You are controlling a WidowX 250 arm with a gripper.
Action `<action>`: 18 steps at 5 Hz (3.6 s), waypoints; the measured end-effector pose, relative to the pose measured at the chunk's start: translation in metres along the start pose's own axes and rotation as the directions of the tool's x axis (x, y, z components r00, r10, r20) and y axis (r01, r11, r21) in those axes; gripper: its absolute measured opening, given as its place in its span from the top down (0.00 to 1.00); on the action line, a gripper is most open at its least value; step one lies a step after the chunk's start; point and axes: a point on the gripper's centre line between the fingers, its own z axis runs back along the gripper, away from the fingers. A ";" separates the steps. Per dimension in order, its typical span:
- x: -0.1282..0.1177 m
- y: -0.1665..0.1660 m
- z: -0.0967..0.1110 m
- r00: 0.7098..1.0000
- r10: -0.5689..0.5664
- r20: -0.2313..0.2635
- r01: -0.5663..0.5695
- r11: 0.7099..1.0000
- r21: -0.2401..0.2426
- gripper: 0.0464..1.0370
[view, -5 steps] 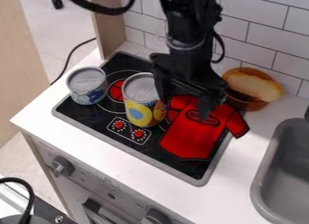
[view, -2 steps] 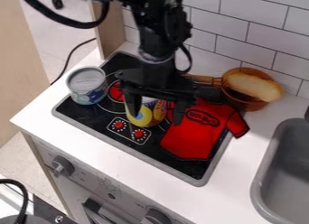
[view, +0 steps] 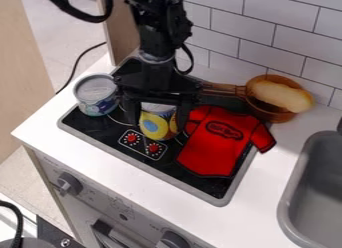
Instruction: Move the can to the top of the left burner
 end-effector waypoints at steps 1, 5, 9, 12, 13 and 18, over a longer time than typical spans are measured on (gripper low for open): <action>0.010 0.001 -0.001 1.000 -0.013 -0.002 0.013 1.000 -0.023 0.04; 0.069 0.016 -0.024 0.991 0.098 0.091 -0.104 0.993 0.056 0.04; 0.067 0.014 -0.030 0.994 0.012 0.108 -0.021 0.996 0.083 0.04; 0.031 -0.018 -0.010 0.934 -0.349 0.070 0.345 0.936 0.068 0.04; 0.020 -0.043 -0.015 0.828 -0.549 0.113 0.548 0.836 0.042 0.04; -0.017 -0.059 0.017 0.771 -0.621 0.137 0.631 0.775 -0.040 0.04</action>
